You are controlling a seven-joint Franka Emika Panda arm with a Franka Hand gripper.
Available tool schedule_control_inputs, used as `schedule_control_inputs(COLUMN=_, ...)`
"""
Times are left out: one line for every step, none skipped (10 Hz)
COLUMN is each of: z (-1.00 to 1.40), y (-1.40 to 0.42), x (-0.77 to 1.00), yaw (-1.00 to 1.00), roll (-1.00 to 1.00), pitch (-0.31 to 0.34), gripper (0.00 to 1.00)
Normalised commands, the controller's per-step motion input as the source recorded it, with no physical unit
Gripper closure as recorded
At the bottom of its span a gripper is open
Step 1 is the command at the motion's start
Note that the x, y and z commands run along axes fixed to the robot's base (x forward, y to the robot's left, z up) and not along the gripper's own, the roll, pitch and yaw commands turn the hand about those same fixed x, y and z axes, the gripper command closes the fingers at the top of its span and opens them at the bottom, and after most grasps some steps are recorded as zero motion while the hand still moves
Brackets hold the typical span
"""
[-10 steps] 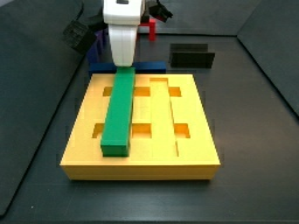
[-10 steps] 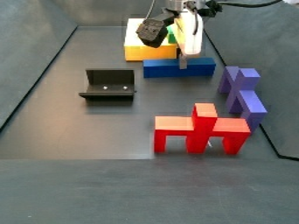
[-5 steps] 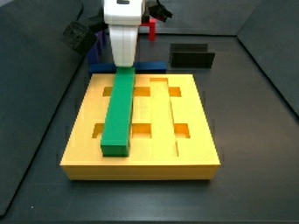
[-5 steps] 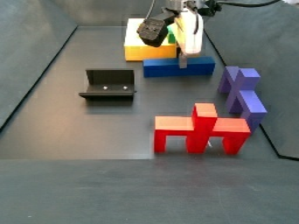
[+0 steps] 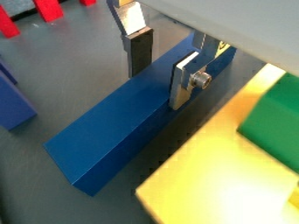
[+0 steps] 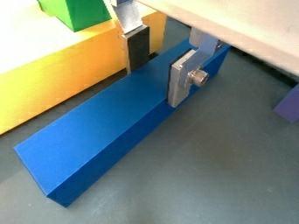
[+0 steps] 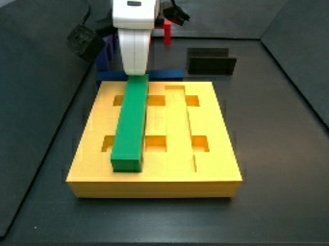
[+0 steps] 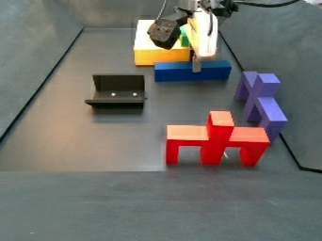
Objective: Pick up the blue object. Move up. Move to above the board. Insert the blue object.
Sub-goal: Pick up the blue object, then move up, then move to above the board.
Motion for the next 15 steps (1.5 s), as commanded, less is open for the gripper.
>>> schedule_control_inputs(z=0.00, y=0.00, x=0.00, yaw=0.00, roll=0.00, pitch=0.000, gripper=1.00)
schedule_control_inputs(z=0.00, y=0.00, x=0.00, yaw=0.00, roll=0.00, pitch=0.000, gripper=1.00)
schedule_control_inputs(z=0.00, y=0.00, x=0.00, yaw=0.00, roll=0.00, pitch=0.000, gripper=1.00)
schedule_control_inputs(z=0.00, y=0.00, x=0.00, yaw=0.00, roll=0.00, pitch=0.000, gripper=1.00)
schedule_control_inputs(z=0.00, y=0.00, x=0.00, yaw=0.00, roll=0.00, pitch=0.000, gripper=1.00)
schedule_control_inputs(z=0.83, y=0.00, x=0.00, yaw=0.00, roll=0.00, pitch=0.000, gripper=1.00)
schedule_control_inputs(z=0.84, y=0.01, x=0.02, yaw=-0.04, roll=0.00, pitch=0.008, gripper=1.00)
schedule_control_inputs(z=0.58, y=0.01, x=-0.03, yaw=-0.04, roll=-0.01, pitch=0.061, gripper=1.00)
schedule_control_inputs(z=0.29, y=0.00, x=0.01, yaw=-0.03, roll=-0.05, pitch=0.054, gripper=1.00)
schedule_control_inputs(z=1.40, y=0.00, x=0.00, yaw=0.00, roll=0.00, pitch=0.000, gripper=1.00)
schedule_control_inputs(z=1.40, y=0.00, x=-0.02, yaw=0.00, roll=0.00, pitch=0.030, gripper=1.00)
schedule_control_inputs(z=1.40, y=-0.01, x=-0.05, yaw=0.00, roll=-0.04, pitch=0.033, gripper=1.00)
schedule_control_inputs(z=1.40, y=0.00, x=-0.02, yaw=-0.01, roll=-0.08, pitch=0.019, gripper=1.00)
schedule_control_inputs(z=1.40, y=0.00, x=0.01, yaw=-0.01, roll=-0.07, pitch=0.059, gripper=1.00)
schedule_control_inputs(z=1.40, y=-0.01, x=0.00, yaw=-0.01, roll=-0.06, pitch=0.087, gripper=1.00)
